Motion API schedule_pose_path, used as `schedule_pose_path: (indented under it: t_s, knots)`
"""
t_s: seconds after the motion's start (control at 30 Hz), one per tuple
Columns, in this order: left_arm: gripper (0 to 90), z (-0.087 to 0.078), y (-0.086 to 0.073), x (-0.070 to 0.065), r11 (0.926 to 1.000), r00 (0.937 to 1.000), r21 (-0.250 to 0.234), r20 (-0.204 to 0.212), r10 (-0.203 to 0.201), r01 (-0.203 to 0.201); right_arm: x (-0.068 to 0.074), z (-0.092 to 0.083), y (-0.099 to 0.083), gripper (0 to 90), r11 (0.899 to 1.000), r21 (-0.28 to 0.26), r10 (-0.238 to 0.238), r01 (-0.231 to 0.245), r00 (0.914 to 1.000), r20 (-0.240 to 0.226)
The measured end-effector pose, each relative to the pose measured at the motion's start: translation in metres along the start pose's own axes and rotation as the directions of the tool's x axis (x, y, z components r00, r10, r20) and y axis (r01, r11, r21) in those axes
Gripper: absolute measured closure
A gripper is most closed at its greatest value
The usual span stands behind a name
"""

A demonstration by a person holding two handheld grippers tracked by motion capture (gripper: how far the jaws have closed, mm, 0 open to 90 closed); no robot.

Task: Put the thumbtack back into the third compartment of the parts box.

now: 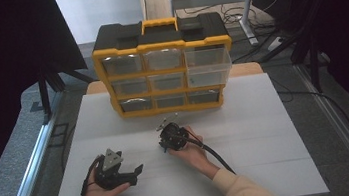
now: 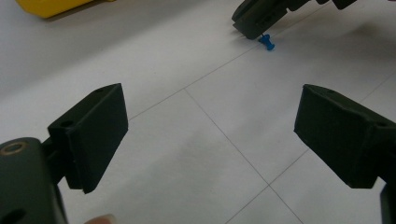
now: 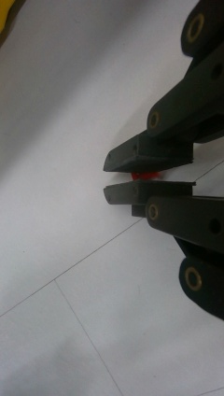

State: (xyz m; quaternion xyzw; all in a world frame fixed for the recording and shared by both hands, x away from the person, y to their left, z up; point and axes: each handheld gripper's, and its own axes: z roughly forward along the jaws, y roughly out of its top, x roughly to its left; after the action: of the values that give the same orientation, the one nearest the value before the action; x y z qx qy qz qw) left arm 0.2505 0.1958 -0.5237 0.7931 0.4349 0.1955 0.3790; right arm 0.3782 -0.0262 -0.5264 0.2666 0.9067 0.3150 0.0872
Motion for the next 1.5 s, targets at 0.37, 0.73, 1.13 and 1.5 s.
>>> schedule_pose_path:
  t_s: [0.37, 0.73, 1.13, 1.5]
  knots:
    - [10.1, 0.0, 0.0, 0.001, 1.0, 1.0, 0.0, 0.0, 0.001, -0.001, -0.013, -0.022, 0.004, 83.2, 0.989, -0.131, 0.067, -0.074, 0.9961, -0.057]
    - [10.1, 0.0, 0.0, 0.0, 1.0, 1.0, 0.001, 0.0, -0.001, 0.001, -0.006, -0.063, -0.004, 83.2, 0.972, -0.223, 0.049, -0.076, 0.9912, -0.123]
    - [10.1, 0.0, 0.0, 0.0, 1.0, 1.0, 0.0, 0.001, 0.008, -0.008, -0.006, -0.109, -0.012, 83.2, 0.94, -0.328, 0.044, -0.09, 0.9882, -0.147]
    - [10.1, 0.0, 0.0, 0.0, 1.0, 1.0, -0.001, -0.002, 0.008, -0.008, -0.008, -0.13, -0.011, 83.2, 0.921, -0.376, 0.048, -0.102, 0.9874, -0.151]
